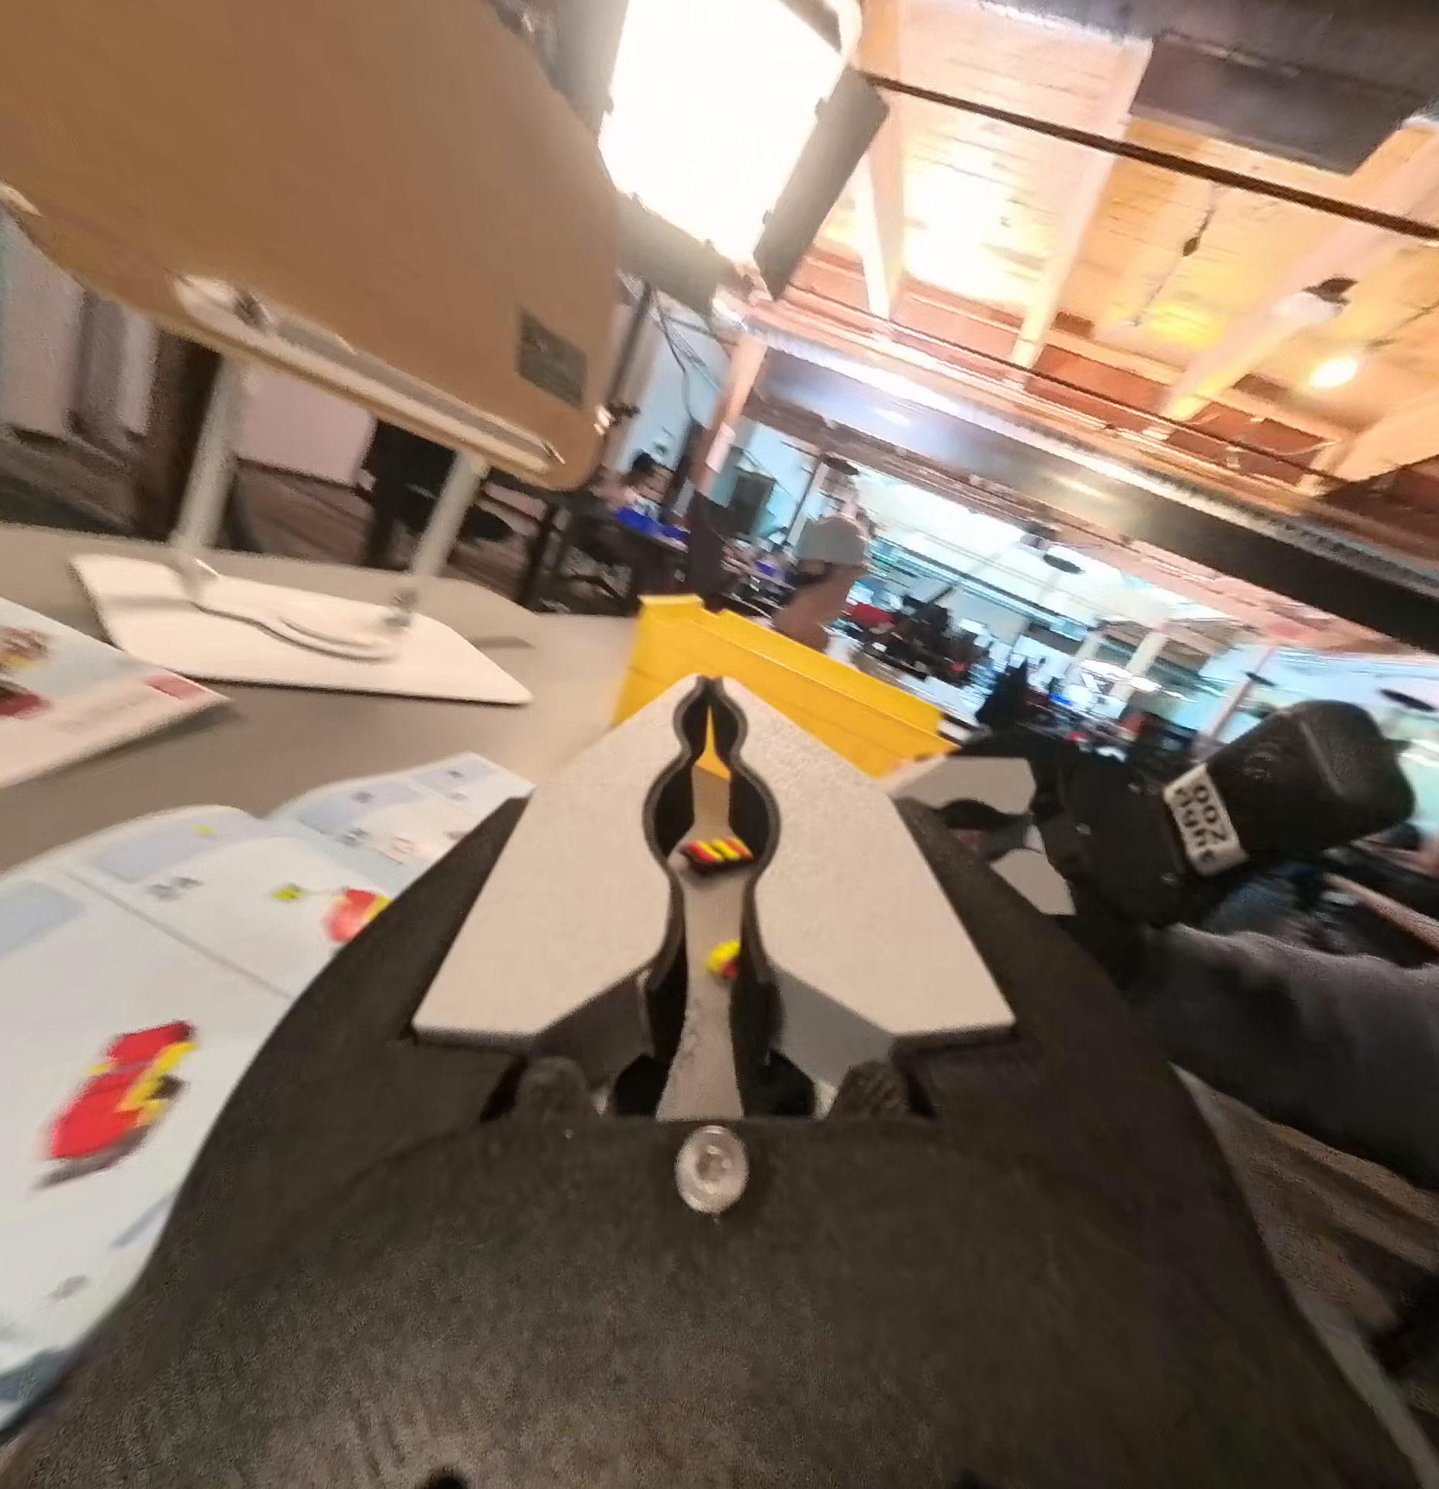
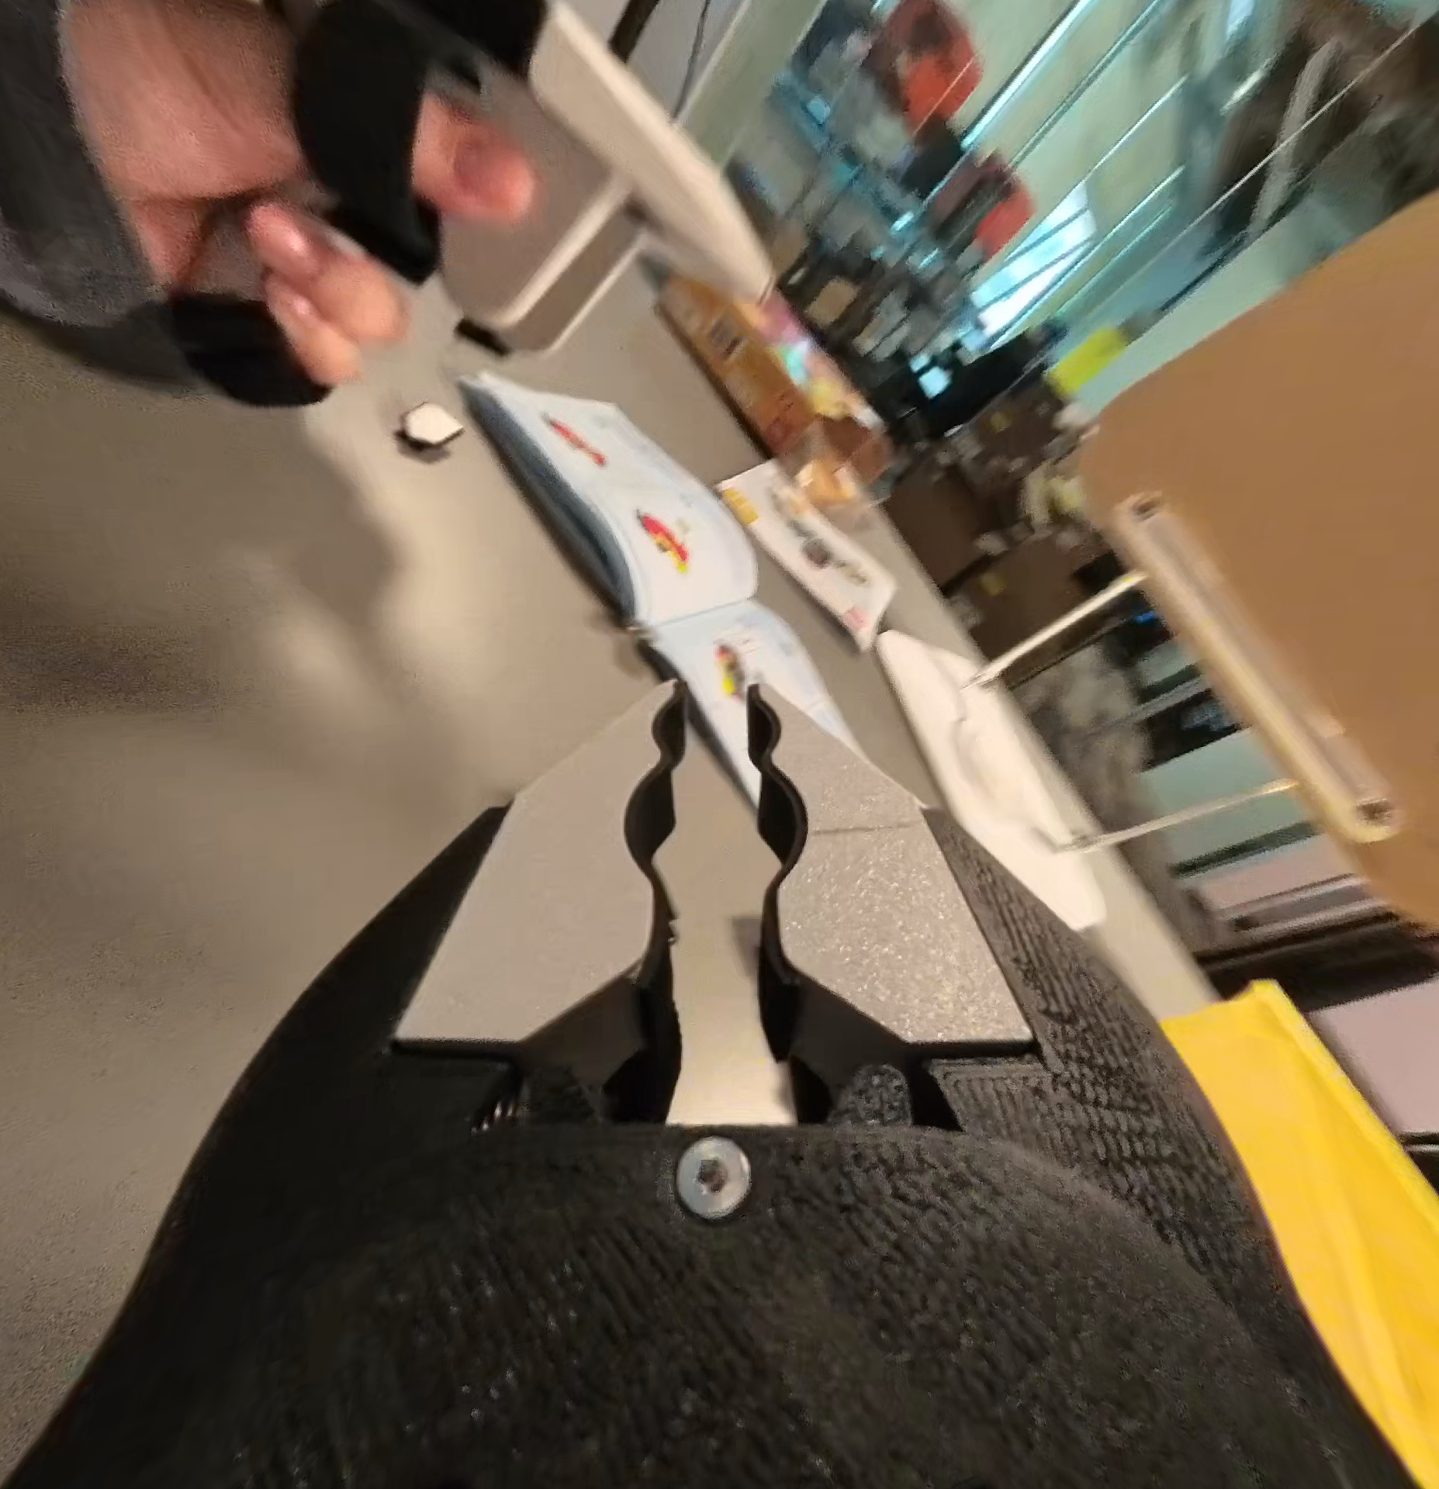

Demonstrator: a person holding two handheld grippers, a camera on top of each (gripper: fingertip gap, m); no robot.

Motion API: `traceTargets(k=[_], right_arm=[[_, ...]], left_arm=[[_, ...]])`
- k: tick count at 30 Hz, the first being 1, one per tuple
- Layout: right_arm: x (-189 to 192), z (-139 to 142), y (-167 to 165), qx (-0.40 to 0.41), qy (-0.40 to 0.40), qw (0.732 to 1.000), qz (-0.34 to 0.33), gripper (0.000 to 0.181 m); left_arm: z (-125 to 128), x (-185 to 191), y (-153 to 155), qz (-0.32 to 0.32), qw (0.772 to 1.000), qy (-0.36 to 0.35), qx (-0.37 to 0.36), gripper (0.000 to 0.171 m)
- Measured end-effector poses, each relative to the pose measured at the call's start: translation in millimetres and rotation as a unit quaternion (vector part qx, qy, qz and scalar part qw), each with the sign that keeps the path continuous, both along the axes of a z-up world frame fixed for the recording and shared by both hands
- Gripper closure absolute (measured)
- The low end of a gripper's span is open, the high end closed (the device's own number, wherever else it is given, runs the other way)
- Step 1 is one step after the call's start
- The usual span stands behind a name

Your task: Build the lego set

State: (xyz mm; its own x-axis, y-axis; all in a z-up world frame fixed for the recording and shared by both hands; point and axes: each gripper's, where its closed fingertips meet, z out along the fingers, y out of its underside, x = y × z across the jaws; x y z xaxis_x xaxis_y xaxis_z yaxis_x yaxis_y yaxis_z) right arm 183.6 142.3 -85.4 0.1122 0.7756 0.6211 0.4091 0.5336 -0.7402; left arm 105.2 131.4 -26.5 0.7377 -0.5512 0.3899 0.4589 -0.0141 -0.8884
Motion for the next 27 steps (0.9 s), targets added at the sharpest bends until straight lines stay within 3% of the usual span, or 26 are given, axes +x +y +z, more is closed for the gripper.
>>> traceTargets(k=[5,9,13,20,27], right_arm=[[-12.8,-31.6,2.7,-0.179,-0.104,0.978,0.027,0.162],[-28.4,-45.6,6.4,-0.227,-0.227,0.946,0.042,0.159],[-40.6,-56.7,17.4,-0.241,-0.296,0.923,0.052,0.159],[-56.1,-73.3,30.5,-0.277,-0.321,0.904,0.043,0.159],[-70.6,-74.3,27.7,-0.313,-0.304,0.899,0.049,0.165]], left_arm=[[12.6,-31.2,-1.3,0.111,0.987,0.097,0.067,0.17],[14.8,-40.8,-2.0,0.163,0.962,0.194,0.105,0.169],[3.6,-41.8,1.8,0.183,0.932,0.289,0.118,0.17],[-8.7,-24.5,5.7,0.159,0.92,0.339,0.118,0.171],[-12.1,-23.2,7.7,0.145,0.927,0.33,0.107,0.171]])
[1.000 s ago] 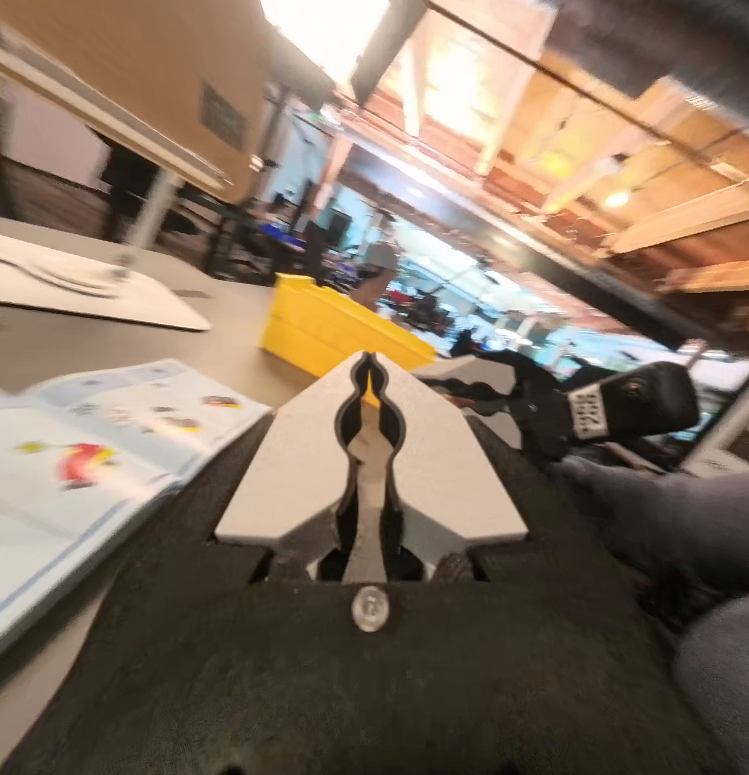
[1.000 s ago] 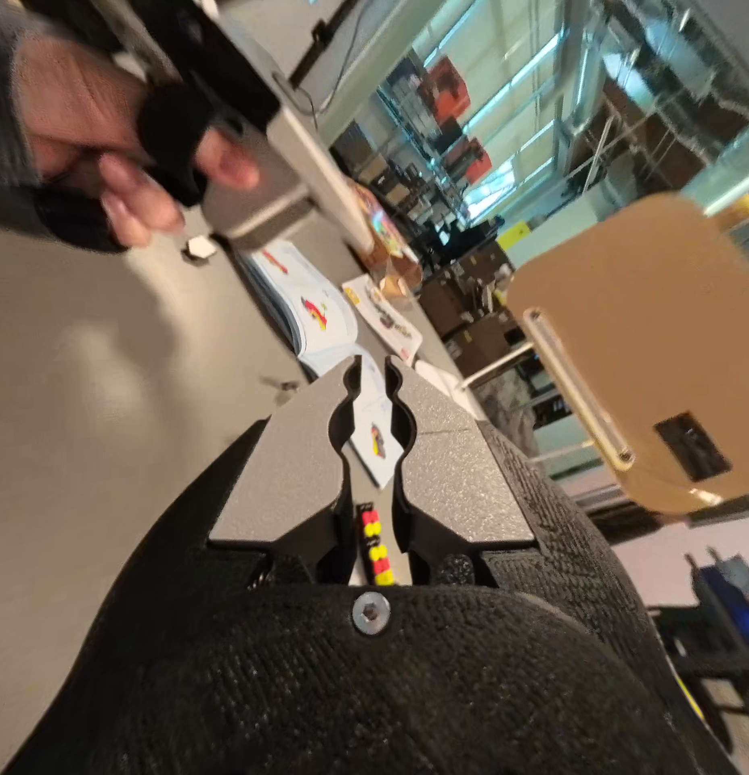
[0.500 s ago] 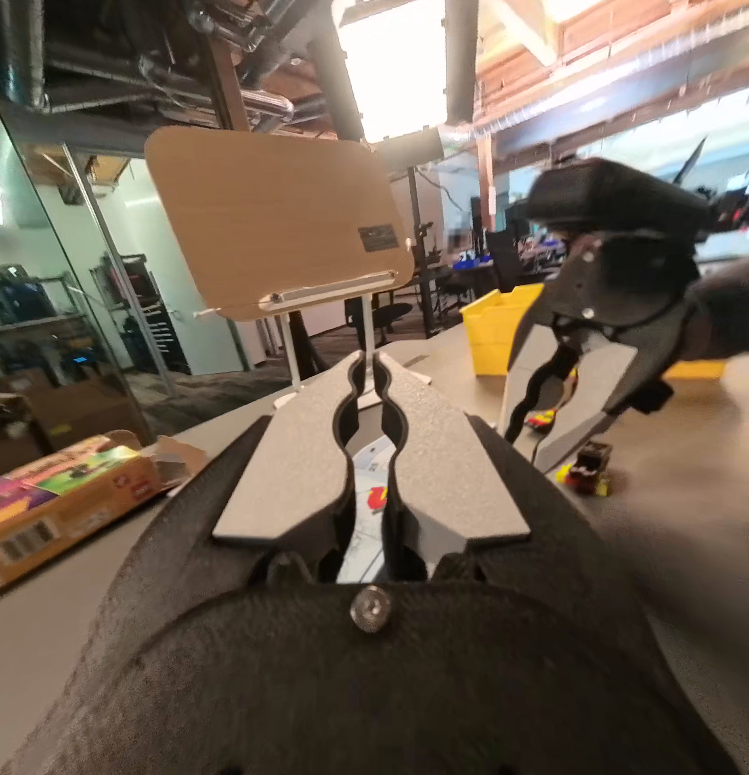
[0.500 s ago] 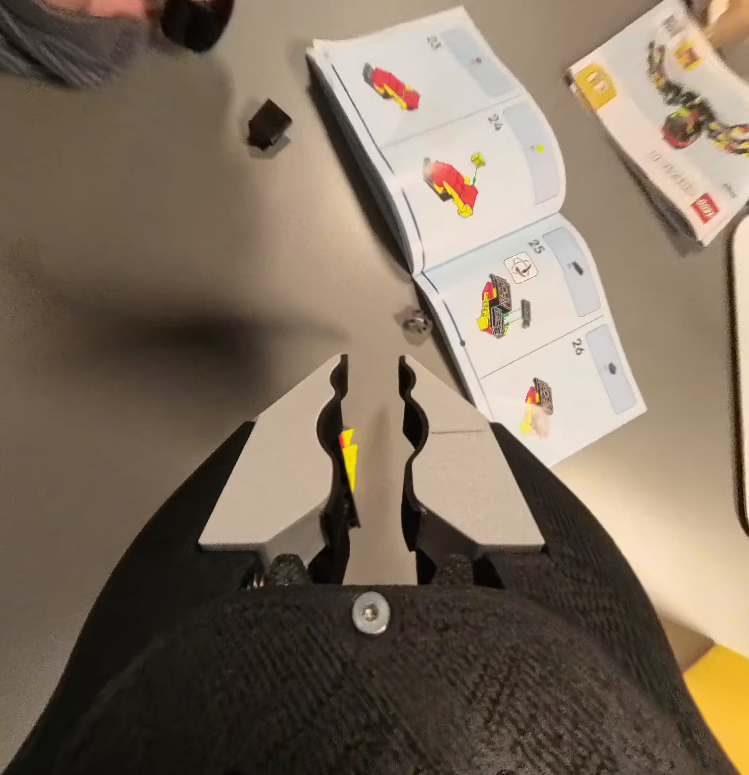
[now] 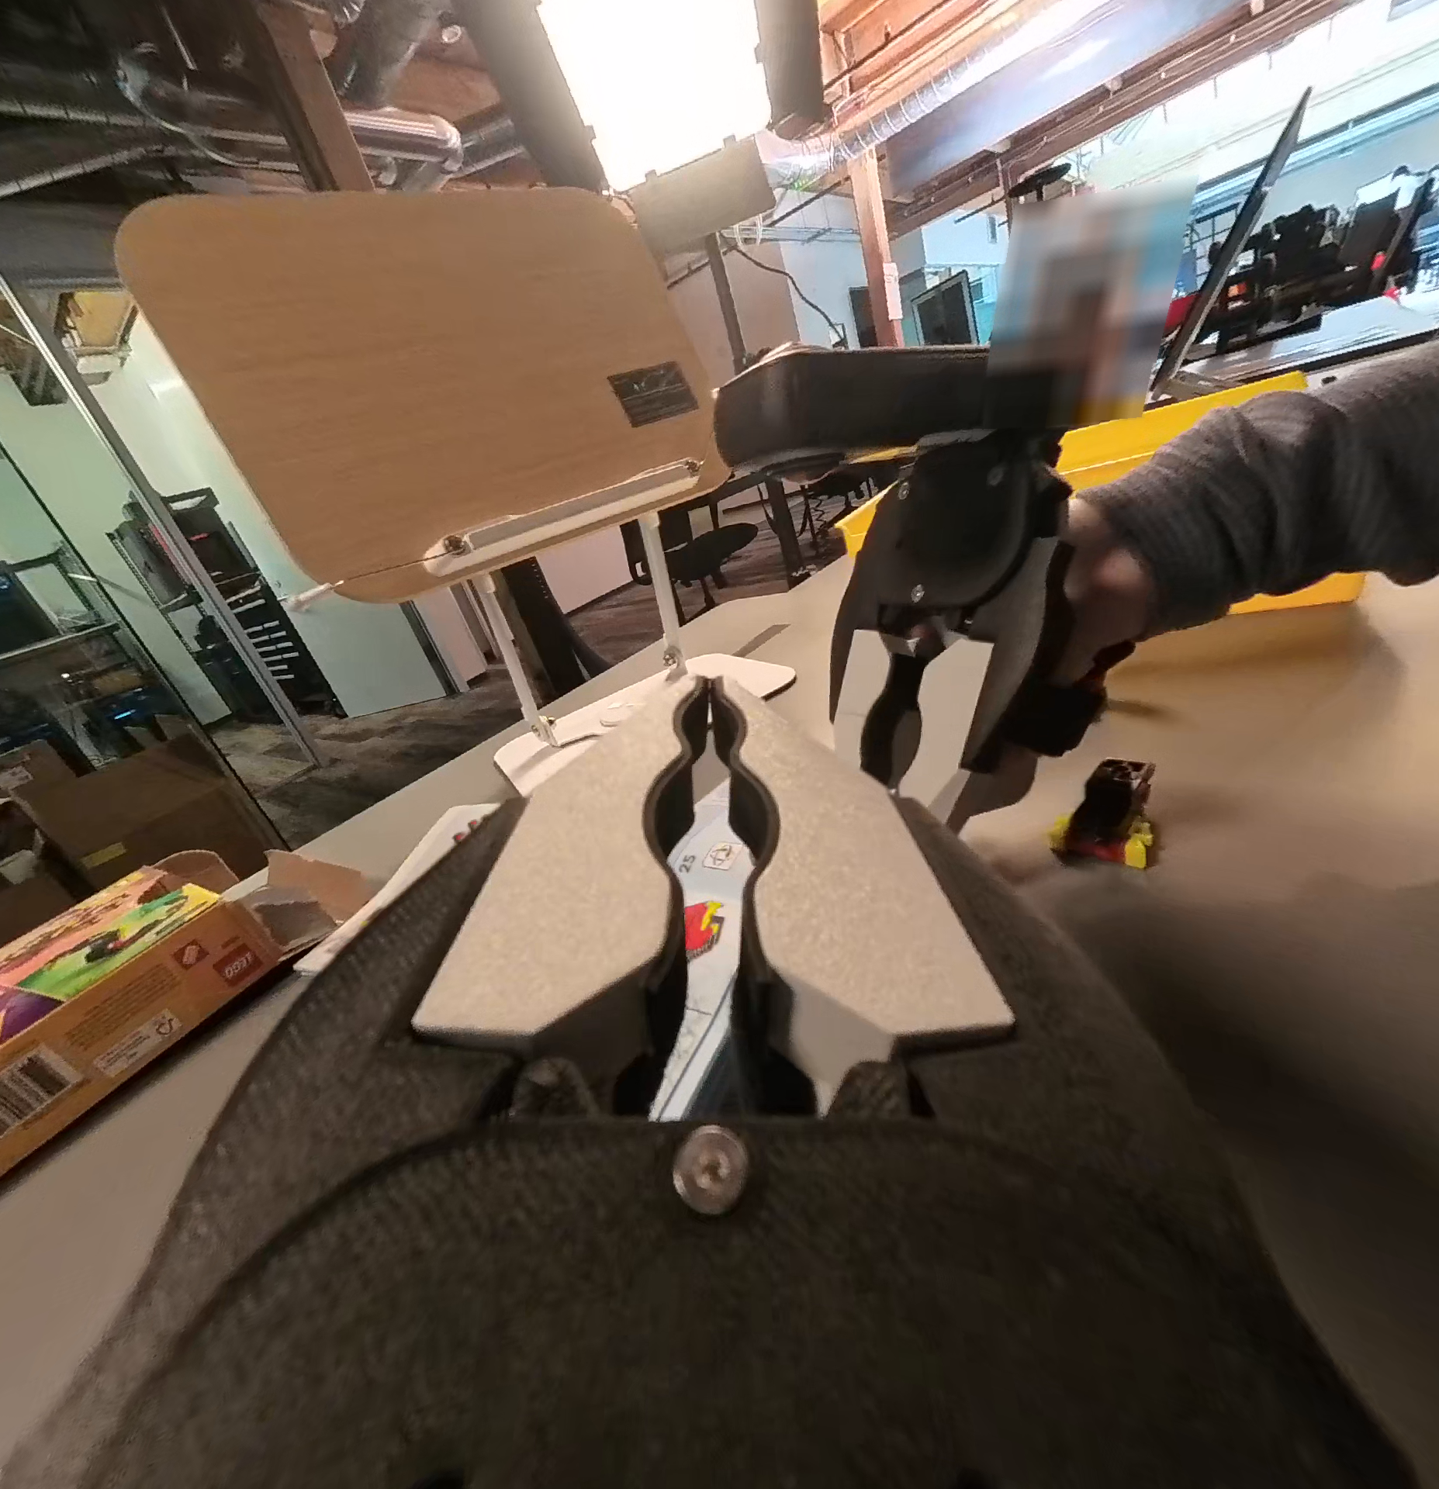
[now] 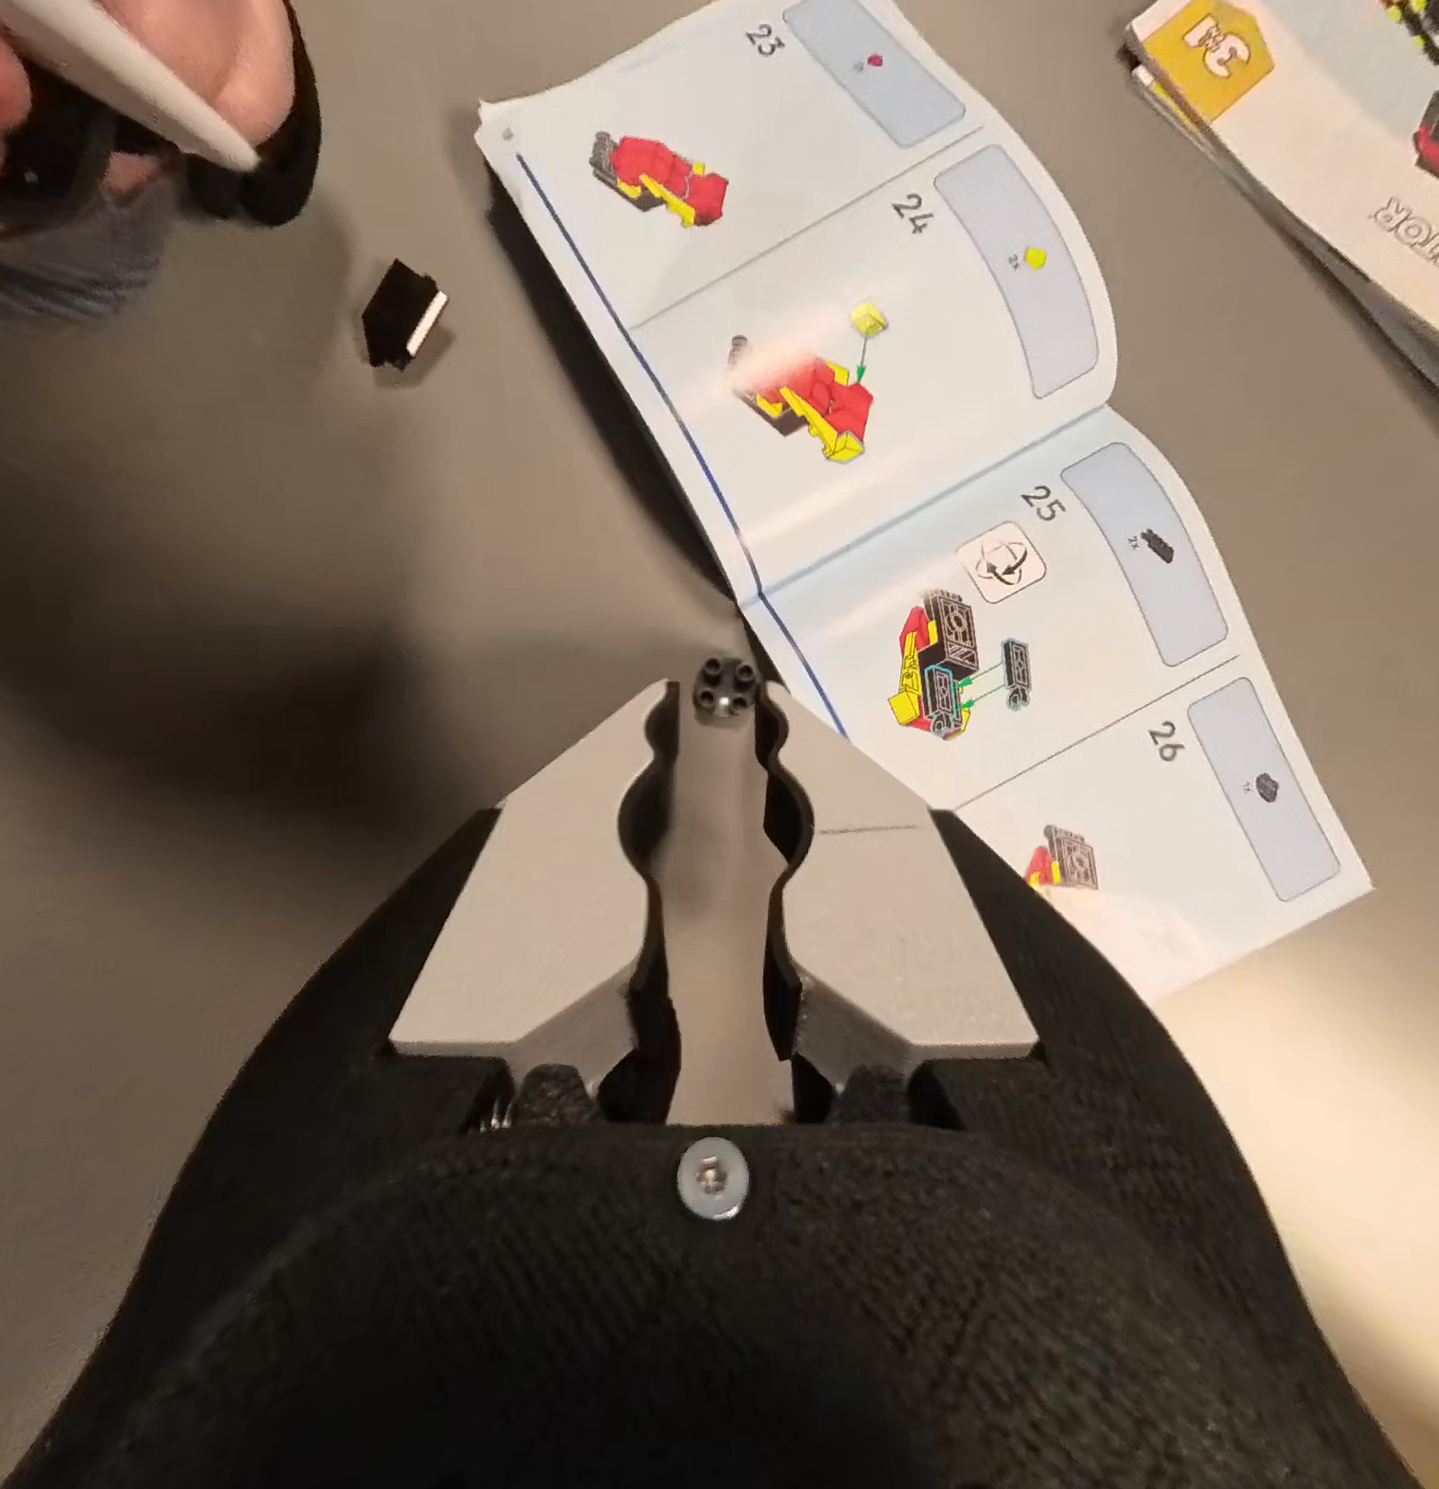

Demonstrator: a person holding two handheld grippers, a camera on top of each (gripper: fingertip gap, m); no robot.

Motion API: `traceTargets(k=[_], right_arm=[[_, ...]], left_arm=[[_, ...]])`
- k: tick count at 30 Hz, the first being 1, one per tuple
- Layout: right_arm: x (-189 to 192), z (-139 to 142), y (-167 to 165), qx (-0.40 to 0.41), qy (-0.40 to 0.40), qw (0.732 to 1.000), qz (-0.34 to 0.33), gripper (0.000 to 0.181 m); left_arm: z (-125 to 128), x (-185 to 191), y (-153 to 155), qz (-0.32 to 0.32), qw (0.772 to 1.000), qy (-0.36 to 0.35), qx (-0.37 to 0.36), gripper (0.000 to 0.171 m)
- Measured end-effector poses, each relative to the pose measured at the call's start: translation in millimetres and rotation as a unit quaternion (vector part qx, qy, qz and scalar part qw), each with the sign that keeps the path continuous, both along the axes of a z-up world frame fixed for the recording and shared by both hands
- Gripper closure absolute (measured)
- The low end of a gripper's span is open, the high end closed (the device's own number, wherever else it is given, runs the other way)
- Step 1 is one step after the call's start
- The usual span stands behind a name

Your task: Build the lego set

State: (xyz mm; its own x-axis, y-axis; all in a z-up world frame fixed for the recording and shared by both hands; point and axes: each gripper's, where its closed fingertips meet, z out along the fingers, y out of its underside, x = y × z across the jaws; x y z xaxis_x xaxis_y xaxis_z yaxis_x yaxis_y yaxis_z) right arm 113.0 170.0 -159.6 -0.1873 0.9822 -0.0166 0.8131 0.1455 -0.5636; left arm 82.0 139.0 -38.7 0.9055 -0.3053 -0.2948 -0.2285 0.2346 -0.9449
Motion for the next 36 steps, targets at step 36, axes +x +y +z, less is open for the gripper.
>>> traceTargets(k=[36], right_arm=[[6.6,71.5,-26.7,0.419,0.16,0.872,0.196,0.179]], left_arm=[[-24.4,39.6,-4.2,-0.205,0.929,-0.191,-0.24,0.154]])
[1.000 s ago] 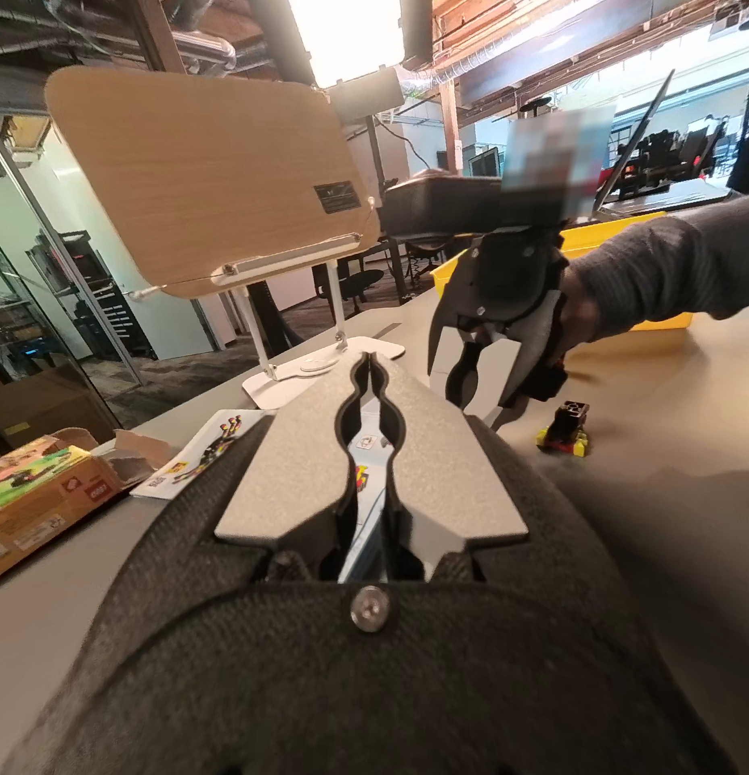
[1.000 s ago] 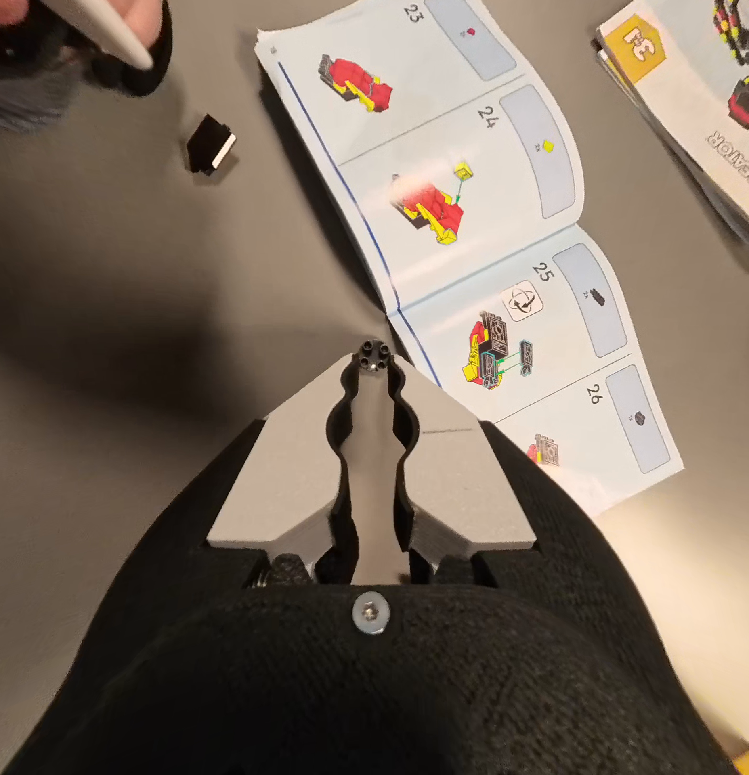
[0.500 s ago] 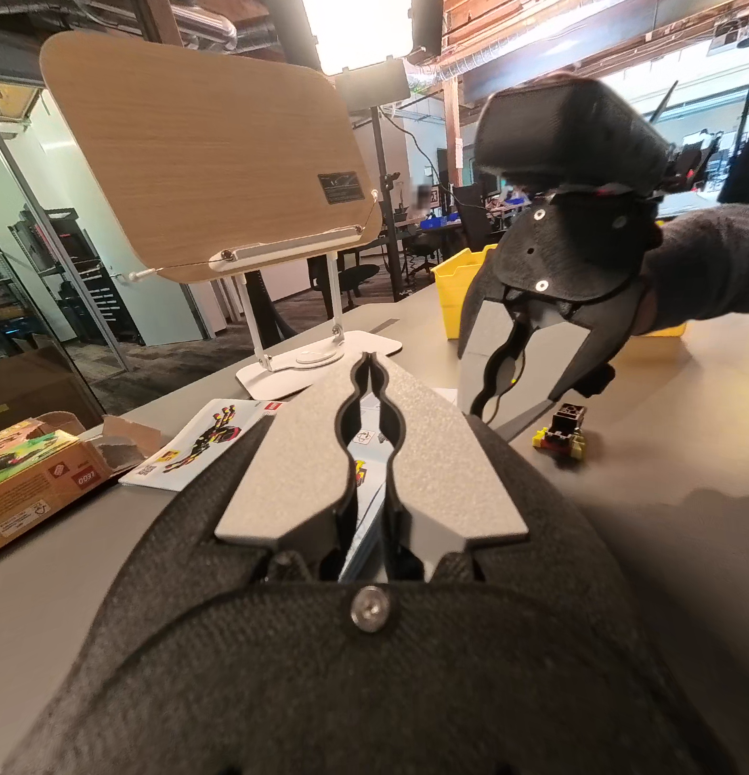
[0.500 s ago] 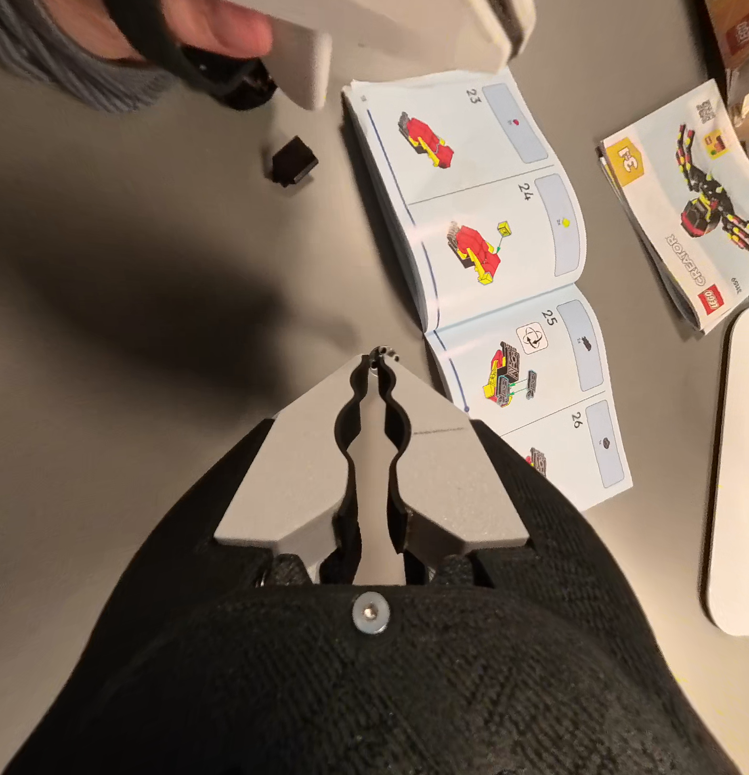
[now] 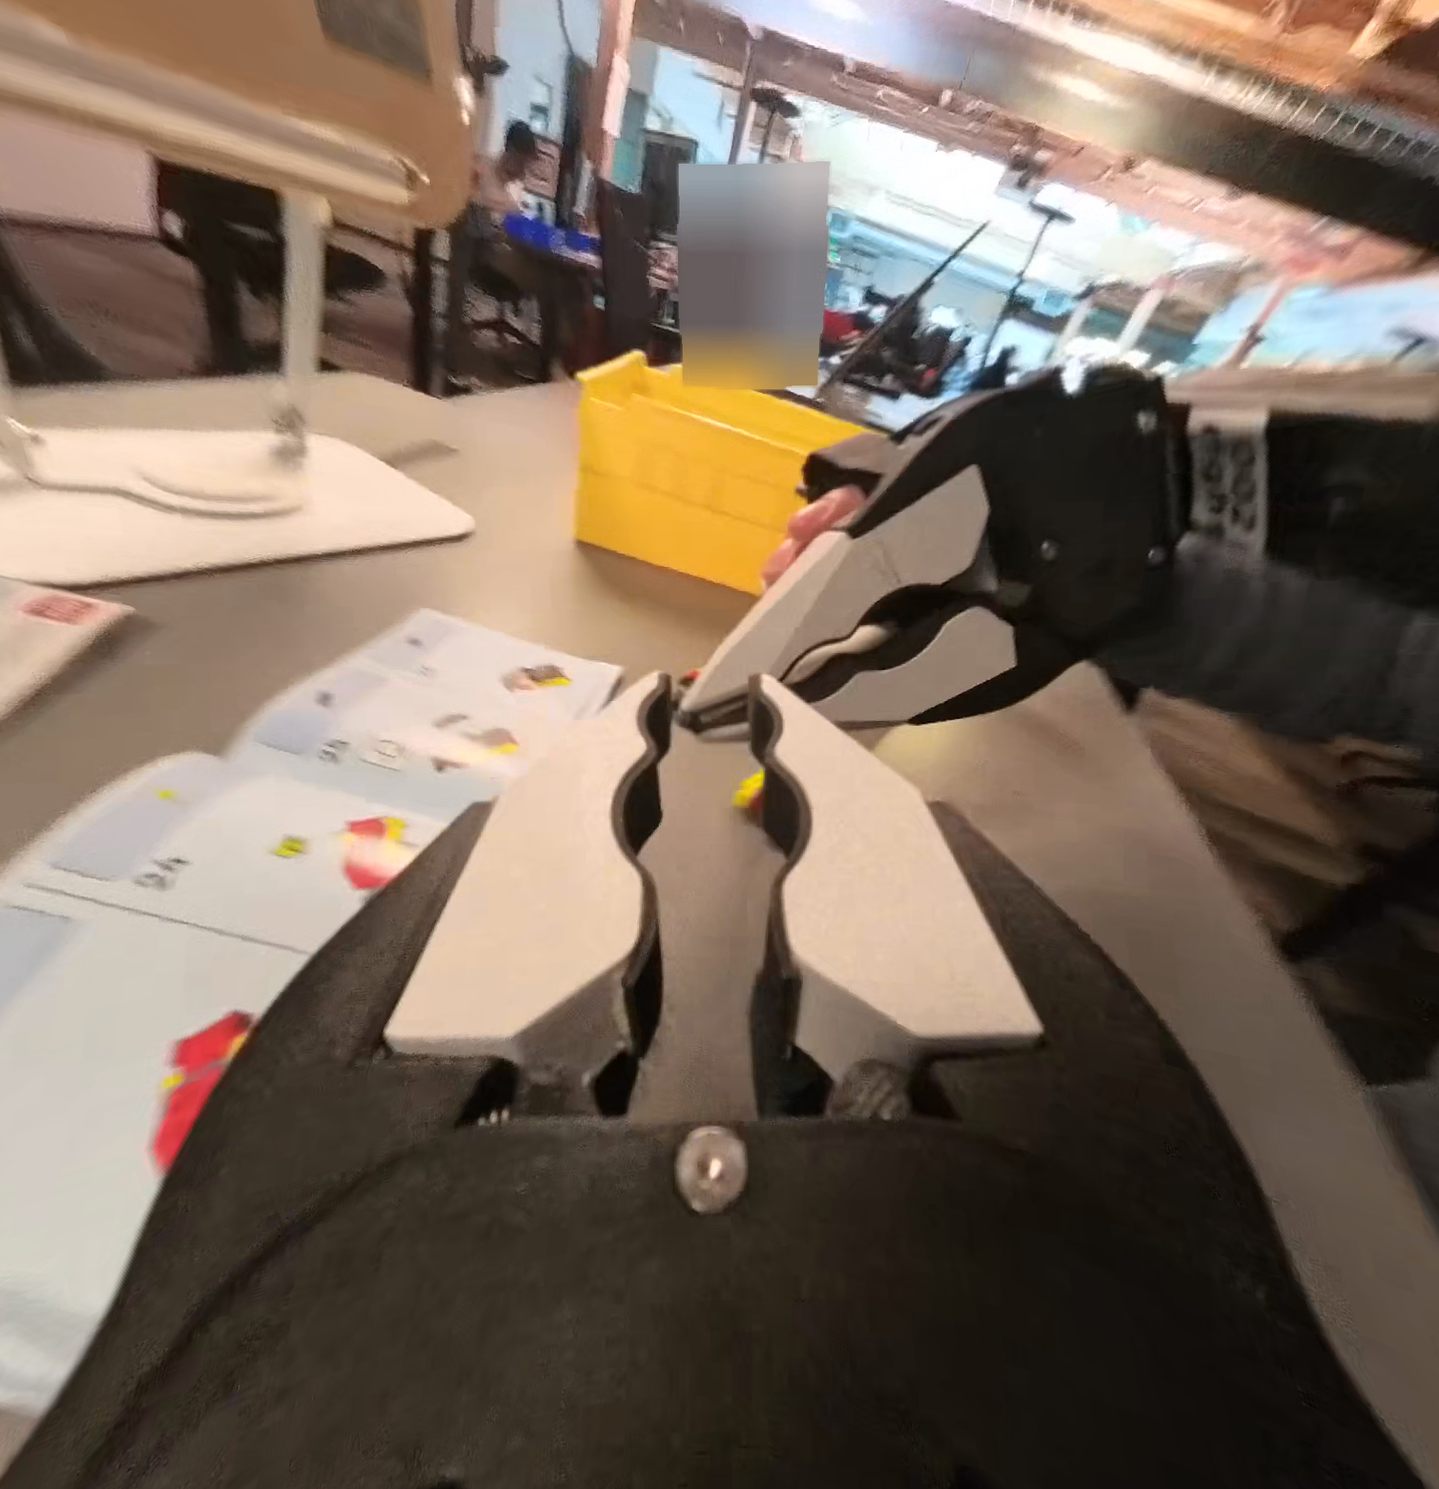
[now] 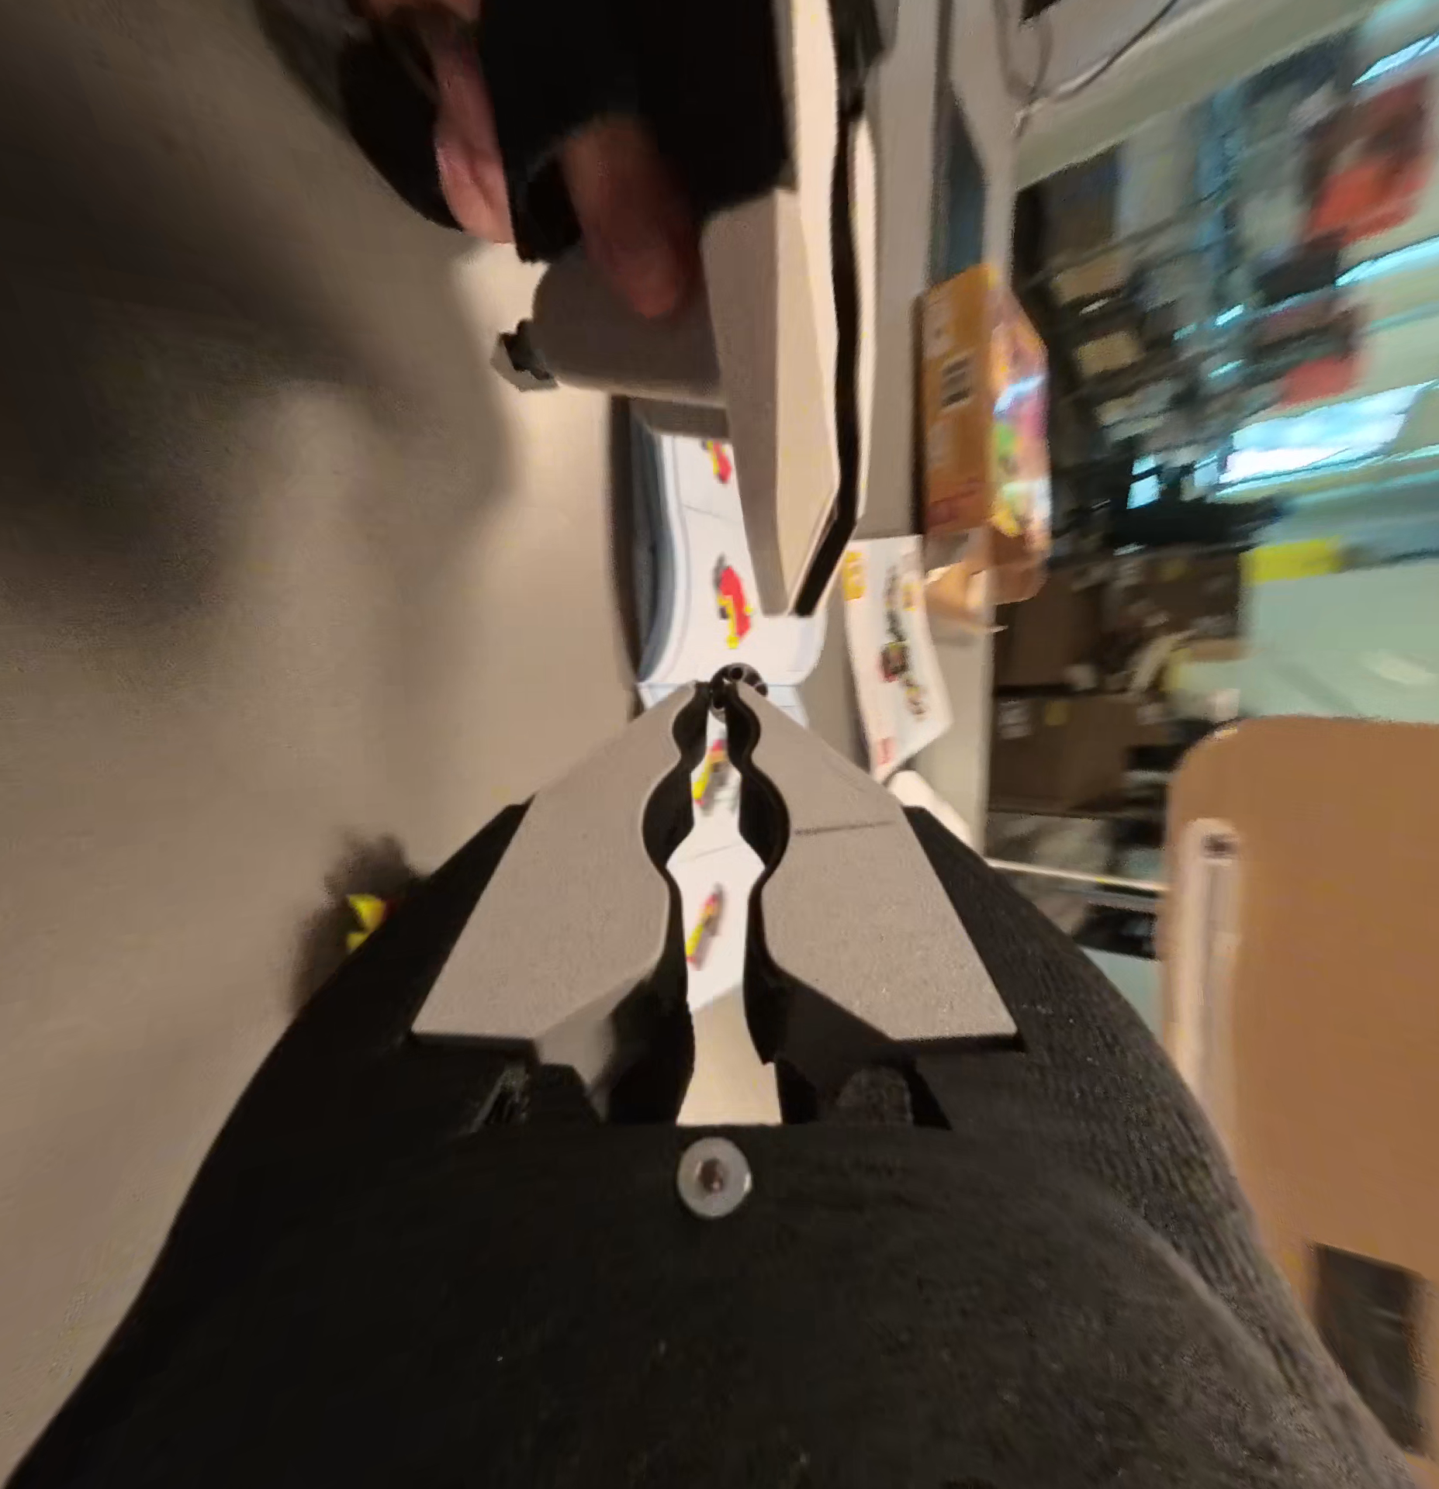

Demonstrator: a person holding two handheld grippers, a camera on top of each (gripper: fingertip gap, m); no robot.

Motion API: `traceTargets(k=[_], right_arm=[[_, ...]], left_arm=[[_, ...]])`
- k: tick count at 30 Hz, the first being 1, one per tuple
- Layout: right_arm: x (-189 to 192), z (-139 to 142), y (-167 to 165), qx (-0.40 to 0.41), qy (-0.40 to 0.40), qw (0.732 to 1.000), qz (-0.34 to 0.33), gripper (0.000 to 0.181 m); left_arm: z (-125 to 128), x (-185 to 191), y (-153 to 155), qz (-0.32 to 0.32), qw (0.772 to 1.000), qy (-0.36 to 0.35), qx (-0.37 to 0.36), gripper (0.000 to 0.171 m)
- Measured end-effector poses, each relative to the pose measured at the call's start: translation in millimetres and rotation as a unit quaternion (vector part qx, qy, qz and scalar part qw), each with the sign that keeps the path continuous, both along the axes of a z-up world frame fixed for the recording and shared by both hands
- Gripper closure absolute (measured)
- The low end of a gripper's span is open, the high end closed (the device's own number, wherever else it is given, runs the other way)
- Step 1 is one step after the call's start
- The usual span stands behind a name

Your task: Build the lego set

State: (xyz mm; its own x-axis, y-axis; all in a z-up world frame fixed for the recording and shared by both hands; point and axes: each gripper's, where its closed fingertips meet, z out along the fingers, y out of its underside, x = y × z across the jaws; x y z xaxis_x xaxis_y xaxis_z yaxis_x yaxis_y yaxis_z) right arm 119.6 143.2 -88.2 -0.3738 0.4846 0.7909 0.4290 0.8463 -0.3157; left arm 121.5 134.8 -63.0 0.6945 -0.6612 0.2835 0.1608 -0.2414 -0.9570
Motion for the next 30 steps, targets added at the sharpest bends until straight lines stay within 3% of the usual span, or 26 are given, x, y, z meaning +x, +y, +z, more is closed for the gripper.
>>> traceTargets(k=[3,6,9,12,17,21,24,26,28,30], right_arm=[[3.8,12.1,-8.2,0.111,0.023,0.993,0.029,0.179],[6.8,15.0,-14.9,0.166,0.029,0.985,0.04,0.18],[9.4,19.8,-16.5,0.189,0.043,0.98,0.046,0.18],[10.8,29.3,-17.9,0.212,0.061,0.974,0.051,0.18],[10.6,37.2,-28.8,0.27,0.071,0.957,0.08,0.18],[11.6,36.7,-33.4,0.27,0.072,0.956,0.09,0.18],[12.6,38.8,-40.7,0.212,0.092,0.968,0.094,0.174],[13.4,54.0,-50.6,0.088,0.153,0.98,0.096,0.153],[15.0,71.8,-62.6,-0.063,0.203,0.972,0.105,0.144],[16.7,89.3,-74.3,-0.154,0.239,0.951,0.124,0.144]], left_arm=[[6.3,10.2,-4.2,-0.039,0.996,-0.071,-0.035,0.153],[3.0,15.3,-5.1,-0.046,0.996,-0.065,-0.051,0.156],[4.6,17.4,-6.9,-0.051,0.996,-0.062,-0.049,0.162],[6.1,15.9,-6.5,-0.049,0.995,-0.07,-0.049,0.157],[24.7,21.2,-17.8,-0.114,0.98,-0.158,-0.044,0.155],[24.5,21.4,-19.9,-0.132,0.975,-0.169,-0.055,0.168],[25.4,21.4,-23.5,-0.146,0.976,-0.155,-0.043,0.168],[43.9,18.5,-33.4,-0.182,0.962,-0.204,-0.015,0.168],[67.9,12.2,-51.0,-0.247,0.925,-0.288,0.016,0.169],[88.1,7.0,-72.7,-0.33,0.872,-0.359,0.03,0.169]])
